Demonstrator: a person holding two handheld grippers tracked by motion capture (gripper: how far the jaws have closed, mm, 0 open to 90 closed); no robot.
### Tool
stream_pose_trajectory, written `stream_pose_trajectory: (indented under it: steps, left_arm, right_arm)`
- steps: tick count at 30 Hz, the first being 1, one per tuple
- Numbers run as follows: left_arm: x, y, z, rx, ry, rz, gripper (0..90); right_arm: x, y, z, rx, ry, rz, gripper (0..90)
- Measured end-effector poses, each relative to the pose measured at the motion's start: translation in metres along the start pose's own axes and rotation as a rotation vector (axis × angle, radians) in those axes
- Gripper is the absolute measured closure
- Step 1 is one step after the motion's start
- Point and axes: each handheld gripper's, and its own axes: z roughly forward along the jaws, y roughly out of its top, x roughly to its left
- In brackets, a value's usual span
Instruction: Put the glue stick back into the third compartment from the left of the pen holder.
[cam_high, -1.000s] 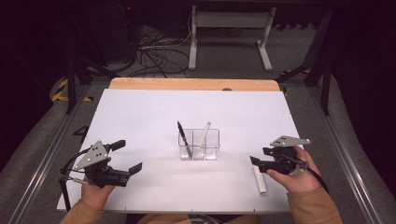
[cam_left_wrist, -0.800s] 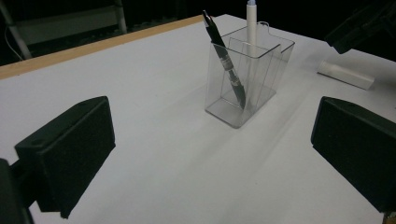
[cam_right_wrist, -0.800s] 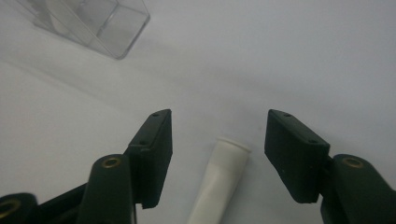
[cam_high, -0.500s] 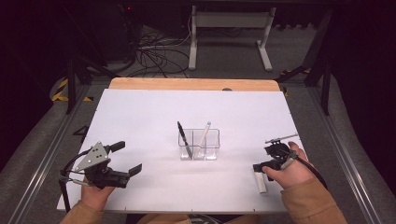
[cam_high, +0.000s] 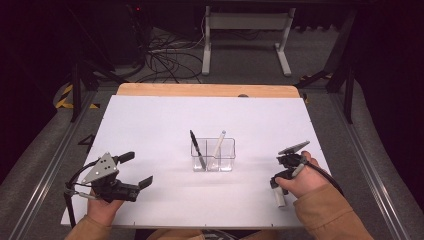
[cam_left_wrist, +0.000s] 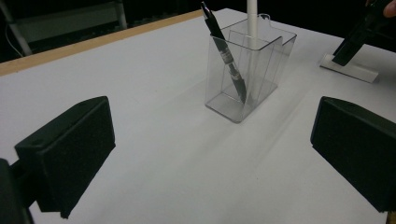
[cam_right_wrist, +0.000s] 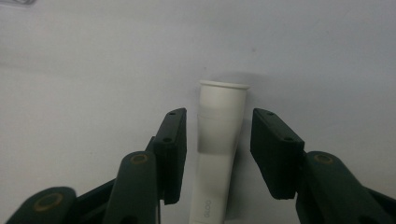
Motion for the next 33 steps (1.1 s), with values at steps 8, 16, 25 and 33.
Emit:
stream_pose_trajectory:
  steps: [8,16,25,33]
  left_arm:
    - [0.0,0.0,0.001,0.001,0.006,0.014,0.7]
    - [0.0,0.0,0.001,0.001,0.006,0.015,0.7]
    - [-0.001,0.0,0.001,0.001,0.004,0.01,0.7]
    - [-0.001,0.0,0.0,-0.001,0.006,0.011,0.7]
  right_arm:
    - [0.008,0.006,0.006,0.043,-0.051,0.03,63.0]
    - [0.01,0.008,0.011,0.058,-0.079,0.042,66.2]
    - [0.012,0.009,0.012,0.064,-0.091,0.056,67.1]
    - [0.013,0.009,0.012,0.066,-0.102,0.049,67.4]
